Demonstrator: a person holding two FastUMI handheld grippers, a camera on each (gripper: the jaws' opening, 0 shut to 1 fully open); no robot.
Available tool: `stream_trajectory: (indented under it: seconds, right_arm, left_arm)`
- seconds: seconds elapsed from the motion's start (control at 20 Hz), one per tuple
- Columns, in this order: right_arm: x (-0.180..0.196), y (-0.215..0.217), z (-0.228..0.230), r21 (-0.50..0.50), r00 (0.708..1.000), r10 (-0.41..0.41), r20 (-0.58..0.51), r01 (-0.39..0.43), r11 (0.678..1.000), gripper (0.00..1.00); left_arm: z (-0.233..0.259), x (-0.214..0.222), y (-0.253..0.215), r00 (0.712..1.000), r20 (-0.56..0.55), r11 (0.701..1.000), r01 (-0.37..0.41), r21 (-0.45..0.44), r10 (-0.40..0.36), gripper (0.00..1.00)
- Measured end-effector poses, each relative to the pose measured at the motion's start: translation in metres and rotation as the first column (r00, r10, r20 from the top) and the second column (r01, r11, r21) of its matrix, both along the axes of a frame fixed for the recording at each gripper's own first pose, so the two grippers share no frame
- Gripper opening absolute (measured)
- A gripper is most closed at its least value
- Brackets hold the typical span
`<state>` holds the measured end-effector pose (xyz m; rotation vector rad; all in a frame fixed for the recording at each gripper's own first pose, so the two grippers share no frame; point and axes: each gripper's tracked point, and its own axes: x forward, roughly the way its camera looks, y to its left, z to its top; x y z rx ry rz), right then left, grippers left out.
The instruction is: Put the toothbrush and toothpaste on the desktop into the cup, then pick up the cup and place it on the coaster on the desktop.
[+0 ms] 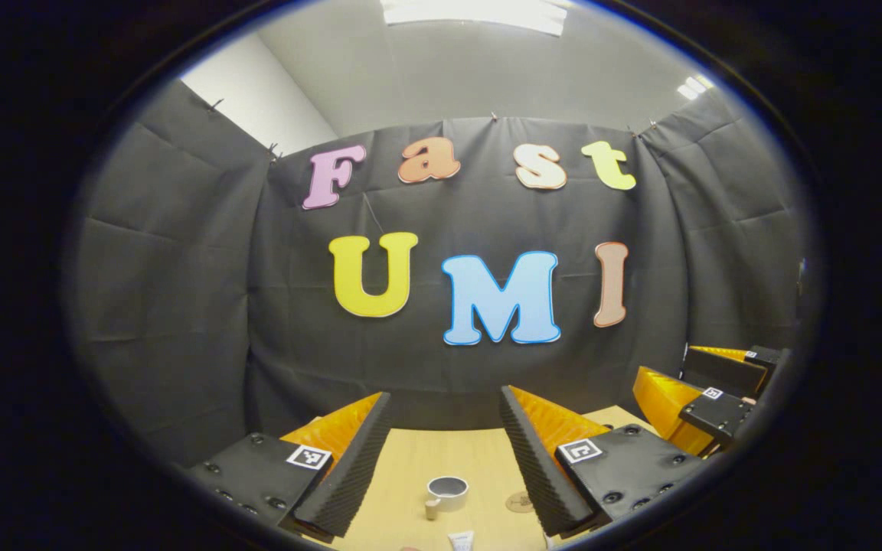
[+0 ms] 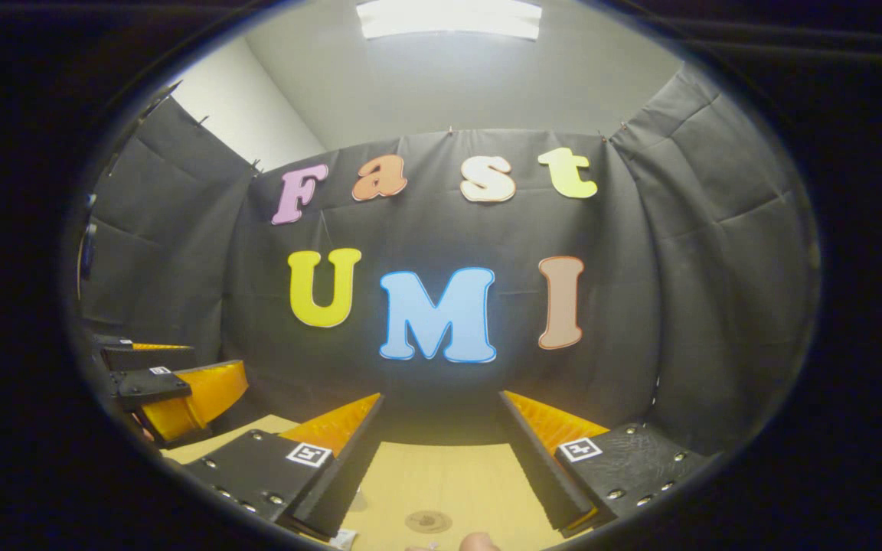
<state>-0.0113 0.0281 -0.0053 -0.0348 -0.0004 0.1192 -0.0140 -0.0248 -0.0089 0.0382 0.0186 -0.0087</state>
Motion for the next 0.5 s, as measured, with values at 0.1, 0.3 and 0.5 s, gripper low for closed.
stream_trajectory:
  seconds: [0.1,0.3,0.5]
  right_arm:
    - [-0.002,-0.001,-0.006,0.000,1.000,0.000,-0.016,0.000,1.000,0.92]
    - [-0.001,0.000,-0.026,-0.020,0.996,0.000,-0.089,-0.001,1.000,0.92]
    - [-0.010,-0.005,-0.072,-0.035,0.980,0.011,-0.201,-0.019,0.999,0.92]
  left_arm:
    - [-0.008,-0.001,-0.003,1.000,-0.019,1.000,0.011,0.007,-0.011,0.93]
    - [-0.033,-0.001,-0.011,0.997,-0.073,0.999,0.039,-0.011,-0.039,0.95]
    - [-0.087,0.002,-0.013,0.981,-0.190,0.999,0.041,-0.009,-0.042,0.95]
